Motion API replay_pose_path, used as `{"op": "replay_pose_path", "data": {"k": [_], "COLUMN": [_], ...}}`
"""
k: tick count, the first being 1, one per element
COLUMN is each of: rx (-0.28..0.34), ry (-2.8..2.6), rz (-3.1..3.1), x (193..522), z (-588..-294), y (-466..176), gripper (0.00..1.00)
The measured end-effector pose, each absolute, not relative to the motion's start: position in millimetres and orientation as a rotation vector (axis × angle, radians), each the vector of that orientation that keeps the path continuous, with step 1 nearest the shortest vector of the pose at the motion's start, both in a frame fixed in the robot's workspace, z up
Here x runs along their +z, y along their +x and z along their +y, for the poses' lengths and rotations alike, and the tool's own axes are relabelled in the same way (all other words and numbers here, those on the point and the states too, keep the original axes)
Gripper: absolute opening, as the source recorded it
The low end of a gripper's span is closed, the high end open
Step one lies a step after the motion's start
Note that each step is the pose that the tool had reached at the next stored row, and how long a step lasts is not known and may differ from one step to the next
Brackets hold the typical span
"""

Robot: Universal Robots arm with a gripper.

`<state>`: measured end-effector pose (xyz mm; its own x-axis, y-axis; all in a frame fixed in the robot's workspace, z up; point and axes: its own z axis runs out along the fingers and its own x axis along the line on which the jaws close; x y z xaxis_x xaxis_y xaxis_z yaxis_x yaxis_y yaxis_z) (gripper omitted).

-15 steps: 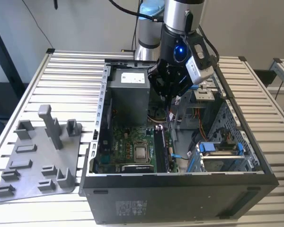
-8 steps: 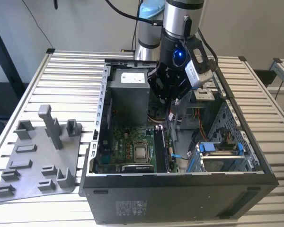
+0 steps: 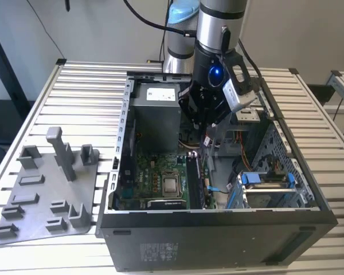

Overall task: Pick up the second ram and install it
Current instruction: 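Insert the second ram into the second slot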

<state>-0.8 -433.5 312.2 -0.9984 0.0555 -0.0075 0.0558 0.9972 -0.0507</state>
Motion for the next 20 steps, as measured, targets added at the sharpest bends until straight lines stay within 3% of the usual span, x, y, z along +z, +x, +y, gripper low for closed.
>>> {"op": "replay_pose_path", "data": {"k": [20], "rx": [-0.081], "ry": [0.087], "rz": [3.133], "x": [291.3], "z": [-433.5], "y": [-0.8], "gripper": [0.14]}}
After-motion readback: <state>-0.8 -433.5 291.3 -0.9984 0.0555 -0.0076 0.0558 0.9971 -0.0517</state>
